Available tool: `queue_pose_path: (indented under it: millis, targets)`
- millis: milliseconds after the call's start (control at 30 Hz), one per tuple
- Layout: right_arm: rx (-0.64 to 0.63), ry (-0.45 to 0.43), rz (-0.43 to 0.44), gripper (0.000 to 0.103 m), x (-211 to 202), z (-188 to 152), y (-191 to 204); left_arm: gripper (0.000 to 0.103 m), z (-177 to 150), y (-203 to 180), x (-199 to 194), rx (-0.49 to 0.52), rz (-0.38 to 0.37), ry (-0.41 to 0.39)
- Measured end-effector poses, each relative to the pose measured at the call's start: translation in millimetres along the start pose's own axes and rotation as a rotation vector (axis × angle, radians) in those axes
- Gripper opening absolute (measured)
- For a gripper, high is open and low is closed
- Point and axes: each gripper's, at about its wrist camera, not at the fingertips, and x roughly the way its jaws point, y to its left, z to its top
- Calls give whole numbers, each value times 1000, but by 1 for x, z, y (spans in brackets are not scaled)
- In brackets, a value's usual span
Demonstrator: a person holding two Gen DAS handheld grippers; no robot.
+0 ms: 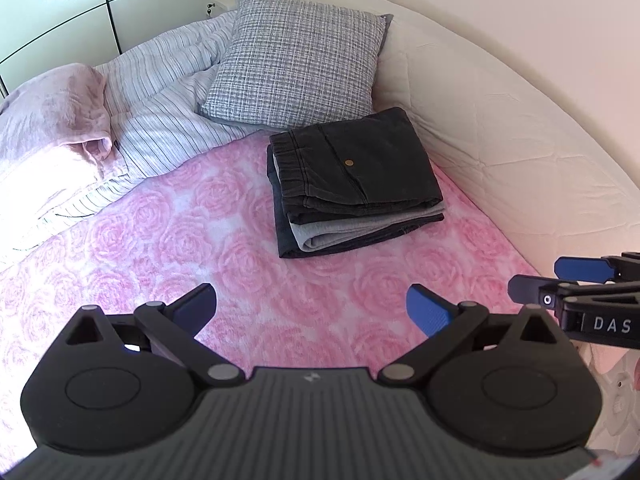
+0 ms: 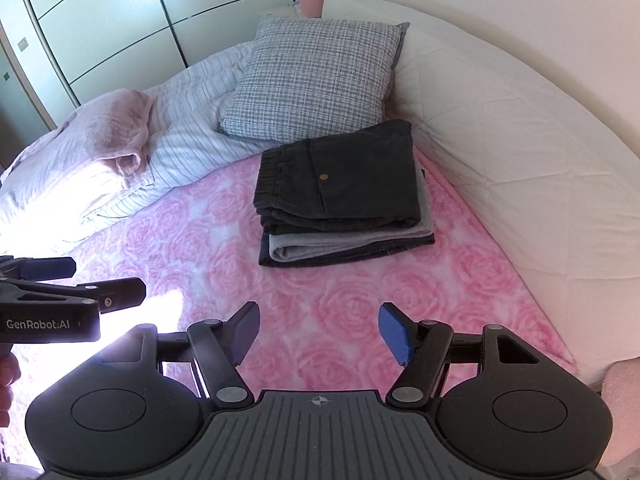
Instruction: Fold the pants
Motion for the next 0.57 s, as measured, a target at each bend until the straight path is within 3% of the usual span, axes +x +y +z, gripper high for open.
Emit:
queue_pose_path:
  millis: [567]
  targets:
    - [2,14,6,63,6,2,-4,100,2,-6,6,19,5,5]
